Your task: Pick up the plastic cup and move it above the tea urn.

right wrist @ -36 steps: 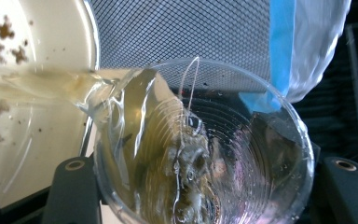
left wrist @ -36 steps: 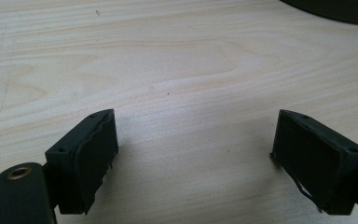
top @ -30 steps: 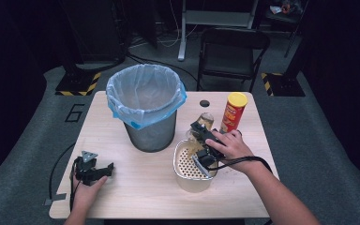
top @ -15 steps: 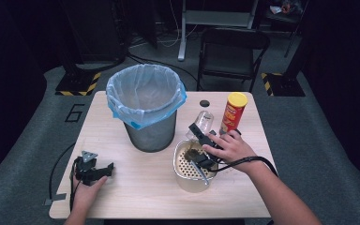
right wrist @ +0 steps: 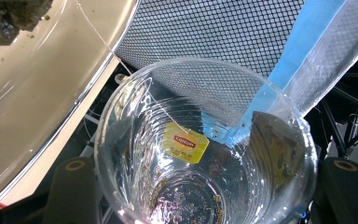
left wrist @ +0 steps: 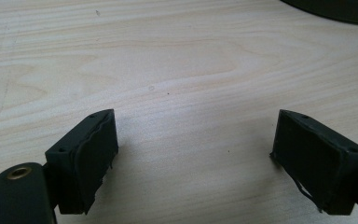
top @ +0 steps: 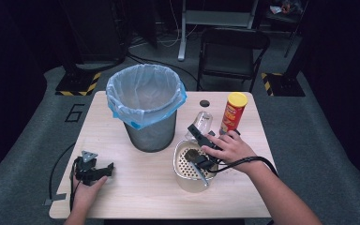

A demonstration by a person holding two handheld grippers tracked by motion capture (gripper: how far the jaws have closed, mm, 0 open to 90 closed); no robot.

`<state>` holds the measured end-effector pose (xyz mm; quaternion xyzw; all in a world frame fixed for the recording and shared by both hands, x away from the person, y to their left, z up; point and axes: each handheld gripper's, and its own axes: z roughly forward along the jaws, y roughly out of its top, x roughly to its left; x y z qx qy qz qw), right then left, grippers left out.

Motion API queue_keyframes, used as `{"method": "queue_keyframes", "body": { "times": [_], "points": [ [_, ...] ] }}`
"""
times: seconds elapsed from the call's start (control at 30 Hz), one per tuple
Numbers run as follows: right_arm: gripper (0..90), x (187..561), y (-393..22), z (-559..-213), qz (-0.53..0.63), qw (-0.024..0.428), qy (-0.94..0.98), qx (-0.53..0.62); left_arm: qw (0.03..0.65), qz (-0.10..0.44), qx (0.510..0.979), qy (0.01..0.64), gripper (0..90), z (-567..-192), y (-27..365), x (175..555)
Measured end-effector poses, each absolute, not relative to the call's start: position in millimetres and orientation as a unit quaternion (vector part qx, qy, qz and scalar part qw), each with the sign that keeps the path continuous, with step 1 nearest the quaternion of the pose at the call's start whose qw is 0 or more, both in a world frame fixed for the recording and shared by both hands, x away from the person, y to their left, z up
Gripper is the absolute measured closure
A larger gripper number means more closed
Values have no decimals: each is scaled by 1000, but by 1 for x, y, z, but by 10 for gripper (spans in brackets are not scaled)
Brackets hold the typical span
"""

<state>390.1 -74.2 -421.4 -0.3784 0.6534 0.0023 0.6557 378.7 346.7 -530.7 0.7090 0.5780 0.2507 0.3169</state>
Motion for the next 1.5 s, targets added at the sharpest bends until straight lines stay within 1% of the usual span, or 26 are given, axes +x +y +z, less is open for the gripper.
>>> {"method": "queue_keyframes", "body": {
  "times": [1.13,1.5],
  "points": [
    [343,380,-71,-419,9,663,643,-384,317,251,709,578,136,-531,347,379],
    [343,380,-74,-421,7,657,651,-379,317,251,709,578,136,-531,347,379]
  ]
}}
